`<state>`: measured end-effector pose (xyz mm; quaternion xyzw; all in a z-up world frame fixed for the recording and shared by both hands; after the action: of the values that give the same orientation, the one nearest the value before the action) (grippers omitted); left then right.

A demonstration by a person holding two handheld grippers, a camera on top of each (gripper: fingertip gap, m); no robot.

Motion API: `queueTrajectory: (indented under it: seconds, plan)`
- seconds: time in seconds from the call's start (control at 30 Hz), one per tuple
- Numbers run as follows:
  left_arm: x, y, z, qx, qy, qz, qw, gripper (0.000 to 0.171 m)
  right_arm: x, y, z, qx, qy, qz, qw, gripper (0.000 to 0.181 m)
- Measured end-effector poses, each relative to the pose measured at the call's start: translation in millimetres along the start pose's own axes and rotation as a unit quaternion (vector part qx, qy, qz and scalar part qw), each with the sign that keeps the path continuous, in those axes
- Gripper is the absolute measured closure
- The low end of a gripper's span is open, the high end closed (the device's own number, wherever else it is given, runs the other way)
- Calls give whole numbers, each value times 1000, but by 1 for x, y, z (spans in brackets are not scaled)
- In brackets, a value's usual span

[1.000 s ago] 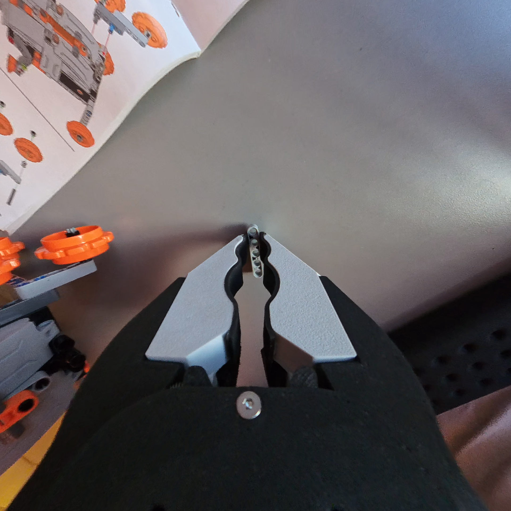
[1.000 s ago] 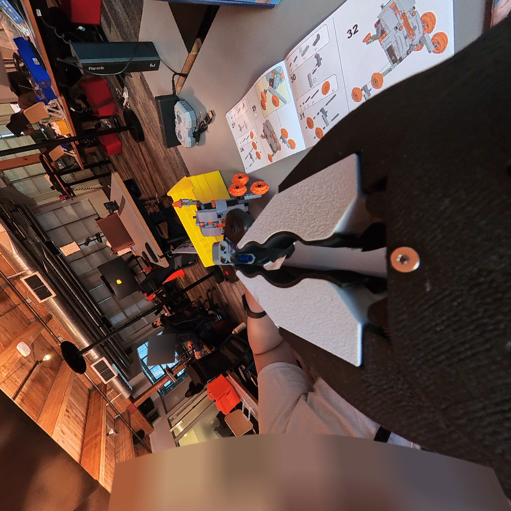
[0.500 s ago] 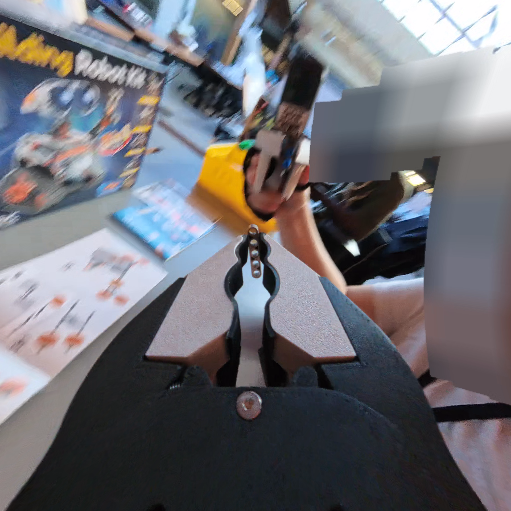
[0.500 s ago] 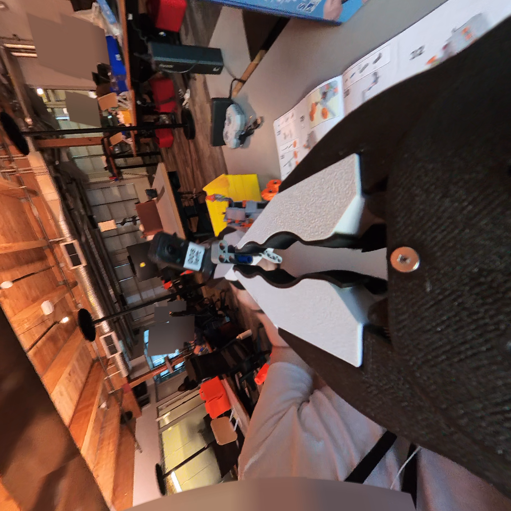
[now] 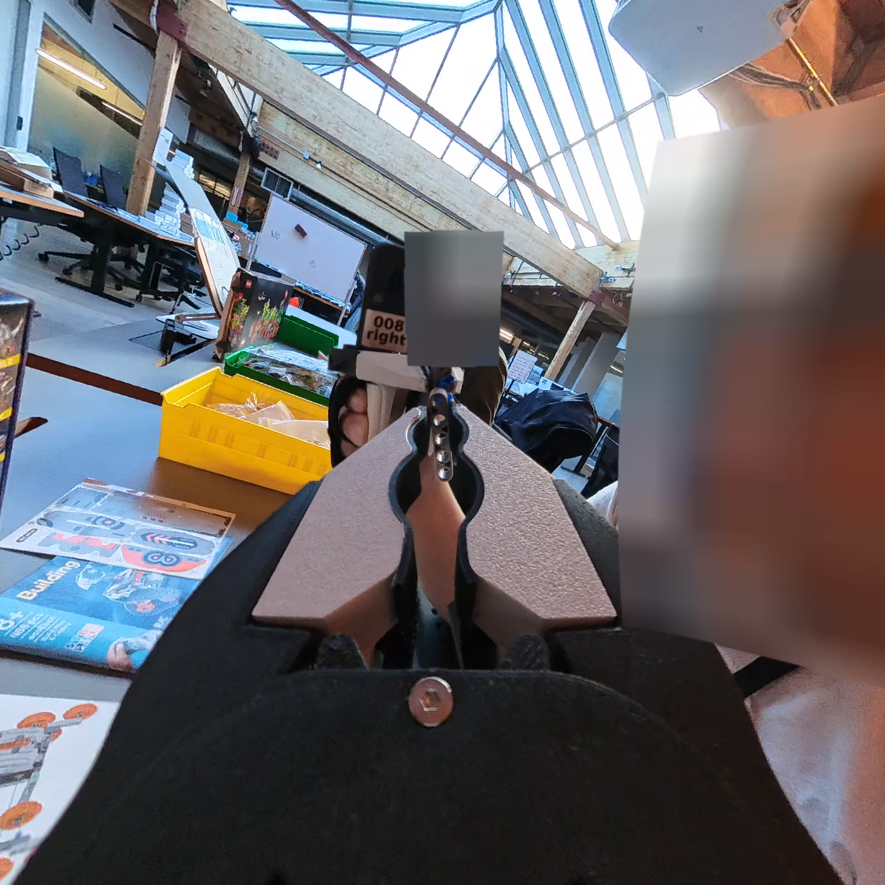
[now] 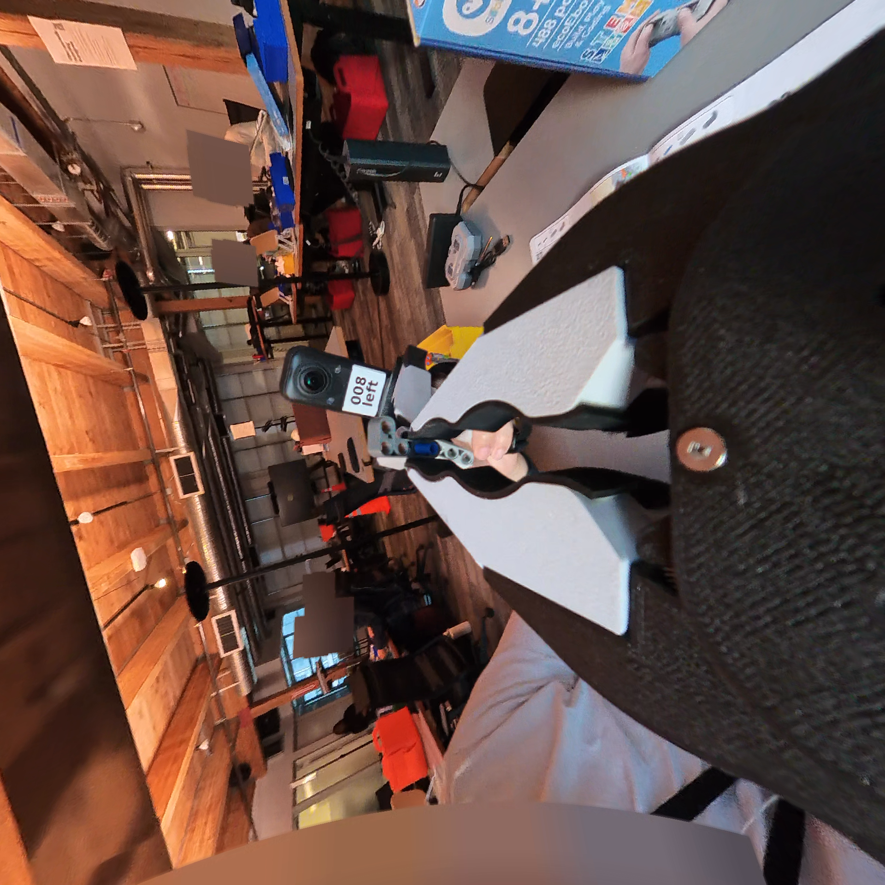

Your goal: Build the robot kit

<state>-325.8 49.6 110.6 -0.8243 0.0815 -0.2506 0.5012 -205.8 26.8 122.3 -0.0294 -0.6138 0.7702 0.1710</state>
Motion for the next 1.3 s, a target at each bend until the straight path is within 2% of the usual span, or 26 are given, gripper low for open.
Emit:
queueTrajectory:
  seconds: [0.03,0.33,0.6,0.87,1.13,1.3]
  plan:
    - [-3,1,1,-3,-6,1,1000,167,0,1,0,-6,6,7,1000,175]
    - [-11,5,3,13,-23,10,1000,167,7,11,-6,-9,37,50,998,175]
    - [-11,8,8,18,-39,13,999,167,7,14,-12,17,39,54,998,175]
    - [-12,11,10,68,-97,45,992,167,6,20,-19,37,55,70,995,176]
    - [-13,15,12,78,-102,58,990,167,4,24,-20,32,55,85,994,176]
    - [-14,17,11,89,-114,88,986,167,5,28,-20,26,51,102,993,176]
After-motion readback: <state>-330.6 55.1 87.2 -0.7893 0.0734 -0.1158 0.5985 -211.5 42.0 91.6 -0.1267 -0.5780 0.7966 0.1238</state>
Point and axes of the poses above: each gripper's, where its closed fingertips meet, x out along the fingers, y out of its underside, z = x × y across the jaws, the point moved 6 cm from there along -x, back along the fingers, and after that the axes turned 9 degrees about y, right-handed, at the moved point
